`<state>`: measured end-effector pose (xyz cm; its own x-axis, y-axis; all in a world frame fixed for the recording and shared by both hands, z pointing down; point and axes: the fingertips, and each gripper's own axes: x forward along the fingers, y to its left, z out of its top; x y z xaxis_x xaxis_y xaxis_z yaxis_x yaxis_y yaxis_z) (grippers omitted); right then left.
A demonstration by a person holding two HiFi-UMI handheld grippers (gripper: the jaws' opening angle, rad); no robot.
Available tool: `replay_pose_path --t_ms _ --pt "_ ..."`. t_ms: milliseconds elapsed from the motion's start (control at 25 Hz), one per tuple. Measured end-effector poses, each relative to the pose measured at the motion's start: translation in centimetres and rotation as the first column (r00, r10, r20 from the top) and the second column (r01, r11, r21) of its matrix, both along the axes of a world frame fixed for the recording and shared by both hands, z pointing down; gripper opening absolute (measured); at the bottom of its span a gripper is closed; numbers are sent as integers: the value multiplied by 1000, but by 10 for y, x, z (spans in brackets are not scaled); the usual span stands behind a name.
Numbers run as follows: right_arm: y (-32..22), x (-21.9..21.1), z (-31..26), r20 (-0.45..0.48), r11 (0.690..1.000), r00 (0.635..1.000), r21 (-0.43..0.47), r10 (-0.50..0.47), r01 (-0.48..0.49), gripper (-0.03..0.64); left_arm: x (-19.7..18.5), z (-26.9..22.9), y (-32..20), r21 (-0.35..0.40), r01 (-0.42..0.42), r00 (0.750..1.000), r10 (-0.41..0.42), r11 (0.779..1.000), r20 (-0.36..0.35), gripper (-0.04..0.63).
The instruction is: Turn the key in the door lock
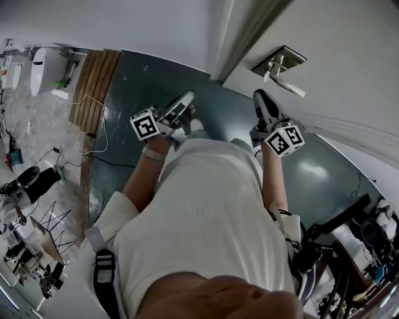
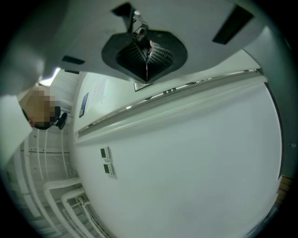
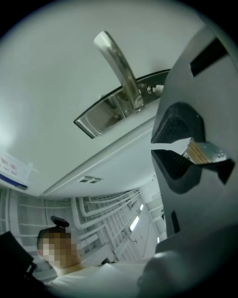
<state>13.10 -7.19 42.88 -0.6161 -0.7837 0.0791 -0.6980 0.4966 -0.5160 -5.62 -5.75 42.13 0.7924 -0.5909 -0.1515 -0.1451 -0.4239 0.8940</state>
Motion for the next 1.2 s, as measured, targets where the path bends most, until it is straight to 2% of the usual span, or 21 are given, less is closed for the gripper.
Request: replay_pose_path --t_ms 80,160,200,240,320,400,480,520,560,600,760,960,1200 --pt "-5 -6 5 -95 999 995 34 7 -4 29 -8 10 -7 -27 -10 1000 10 1000 -19 8" --pt "-12 -14 21 -227 998 974 58 23 -10 29 -16 25 -16 -36 -20 1000 19 999 -20 8" --pt "-17 -17 31 -319 998 947 70 33 -11 29 -21 34 -21 -44 -21 1000 20 999 -20 8" --pt "-22 -21 42 -425 996 904 83 45 -11 29 -27 40 -26 -50 -19 1000 18 999 -22 8" --pt "-28 -26 57 -631 993 772 115 79 -8 31 -36 48 -30 -84 -14 998 10 996 -55 8" --pt "-29 -24 71 -785 988 608 154 121 2 31 -38 56 -29 -118 -11 996 1 993 -89 8" --pt "-30 -16 89 -884 983 440 184 157 17 32 -35 66 -29 -130 -6 996 -6 991 -93 8" --pt "-32 -12 97 -913 981 371 194 172 23 34 -34 69 -29 -137 -3 996 -10 991 -94 8" --pt "-34 -10 102 -930 979 319 202 183 27 36 -34 70 -28 -143 -1 996 -13 990 -94 8" --pt "-37 -9 104 -939 978 287 207 190 29 41 -34 69 -27 -146 0 996 -14 989 -92 8" --pt "-43 -2 114 -948 977 243 213 204 12 70 -34 61 -18 -153 4 996 -19 988 -92 8" --pt "-56 5 121 -955 965 142 262 261 -11 87 -41 58 -12 -153 16 995 -31 988 -92 8" --pt "-66 11 116 -939 942 87 329 334 -59 87 -47 48 -3 -159 20 994 -37 987 -106 8"
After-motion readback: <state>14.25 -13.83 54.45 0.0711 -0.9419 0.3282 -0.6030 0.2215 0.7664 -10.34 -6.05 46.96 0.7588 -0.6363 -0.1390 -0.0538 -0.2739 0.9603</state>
